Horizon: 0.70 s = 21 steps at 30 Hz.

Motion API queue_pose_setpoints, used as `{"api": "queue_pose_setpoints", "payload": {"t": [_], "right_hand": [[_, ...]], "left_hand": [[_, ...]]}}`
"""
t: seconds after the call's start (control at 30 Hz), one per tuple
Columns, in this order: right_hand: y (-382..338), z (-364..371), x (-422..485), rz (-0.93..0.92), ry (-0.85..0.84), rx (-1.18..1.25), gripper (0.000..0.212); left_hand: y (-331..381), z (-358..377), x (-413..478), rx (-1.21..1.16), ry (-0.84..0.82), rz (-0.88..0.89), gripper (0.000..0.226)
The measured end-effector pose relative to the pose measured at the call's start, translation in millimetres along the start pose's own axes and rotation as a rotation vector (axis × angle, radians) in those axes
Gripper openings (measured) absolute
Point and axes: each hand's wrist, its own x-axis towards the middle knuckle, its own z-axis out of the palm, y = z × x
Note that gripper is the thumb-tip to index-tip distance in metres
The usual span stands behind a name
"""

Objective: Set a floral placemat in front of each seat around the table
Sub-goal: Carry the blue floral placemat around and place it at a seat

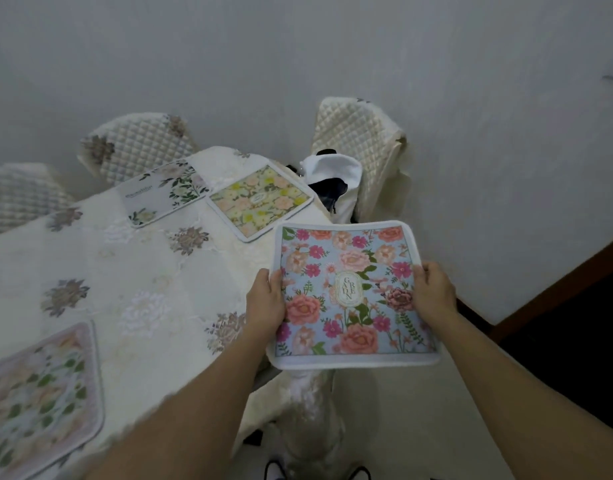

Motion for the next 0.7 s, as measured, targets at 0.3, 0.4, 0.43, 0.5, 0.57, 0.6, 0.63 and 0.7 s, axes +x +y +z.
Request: {"api": "queue_pose_setpoints", "payload": {"t": [0.3, 0.4, 0.43, 0.5, 0.57, 0.6, 0.63, 0.7], "right_hand": [[-60.1, 79.8, 26.2, -0.192, -0.187, 0.001, 0.03], [-85.1, 113.4, 32.9, -0.26, -0.255, -0.007, 0.03], [-94.2, 125.1, 34.5, -0.286, -0.275, -0.008, 0.03], [-112.3, 148.1, 36.3, -0.336, -0.3, -0.007, 0.029], [-129.1, 171.8, 36.7, -0.382, -0.312, -0.034, 0.028], [-136.6, 183.1, 36.1, -0.4, -0.322, -0.053, 0.029], [-142.9, 194.1, 35.9, -0.414, -0.335, -0.072, 0.029], [-153.0, 216.4, 36.0, -0.426, -0.358, -0.098, 0.03]], "left_hand": [[-36.1, -62.6, 14.0, -0.064, 0.226, -0.148, 0.034], [-52.2, -85.1, 20.0, -0.103, 0.294, -0.186, 0.034], [-58.2, -92.4, 22.7, -0.117, 0.317, -0.195, 0.034], [-71.7, -106.1, 28.7, -0.136, 0.361, -0.223, 0.034], [-85.5, -120.3, 34.3, -0.159, 0.411, -0.242, 0.033], [-92.4, -127.2, 37.4, -0.169, 0.429, -0.252, 0.032], [-98.5, -133.5, 40.4, -0.177, 0.443, -0.259, 0.031], [-110.3, -145.8, 47.0, -0.185, 0.467, -0.286, 0.03]]}}
